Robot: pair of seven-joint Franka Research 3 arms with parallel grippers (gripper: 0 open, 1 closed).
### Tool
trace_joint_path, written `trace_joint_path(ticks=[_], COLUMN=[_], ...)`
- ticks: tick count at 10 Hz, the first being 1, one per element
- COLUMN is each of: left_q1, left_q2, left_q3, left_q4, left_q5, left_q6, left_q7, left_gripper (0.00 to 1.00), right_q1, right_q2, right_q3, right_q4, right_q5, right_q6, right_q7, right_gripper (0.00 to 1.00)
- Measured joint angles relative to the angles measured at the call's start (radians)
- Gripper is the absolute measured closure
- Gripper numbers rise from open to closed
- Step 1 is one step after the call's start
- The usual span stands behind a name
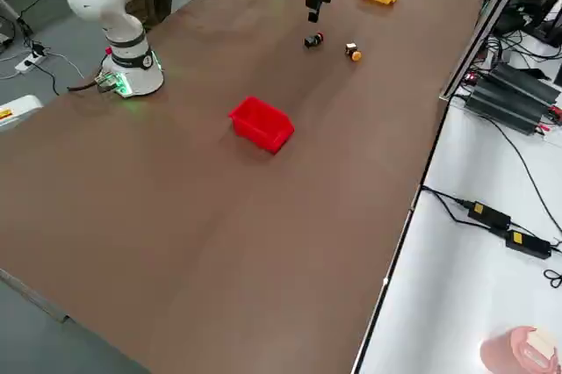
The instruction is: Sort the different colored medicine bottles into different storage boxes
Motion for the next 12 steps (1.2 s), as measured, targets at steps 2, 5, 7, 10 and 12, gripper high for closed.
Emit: trace_joint_path(ticks=[2,5,7,10,12], left_q1=[-0.041,-0.146,-0.212,-0.311,-0.369], left_q2=[0.066,0.206,0.305,0.449,0.546], left_q3=[-0.025,-0.029,-0.029,-0.027,-0.014], left_q4=[-0.001,0.004,0.02,0.034,0.075], left_q5=[0.0,0.016,0.017,0.02,0.031], left_q6=[0.076,0.169,0.231,0.346,0.404], left_q7=[-0.042,-0.161,-0.191,-0.26,-0.316], left_gripper=[0.01,0.04,0.08,0.11,0.1], right_q1=[0.07,0.233,0.321,0.408,0.455], right_q2=[0.007,0.022,0.027,0.033,0.041], right_q3=[0.002,0.006,0.006,0.005,0.004], right_q4=[-0.066,-0.255,-0.337,-0.489,-0.558], right_q5=[0.002,0.003,0.002,0.001,-0.002], right_q6=[0.087,0.345,0.456,0.681,0.788], right_q7=[-0.111,-0.186,-0.229,-0.244,-0.251], right_gripper=[0.0,0.0,0.0,0.0,0.0])
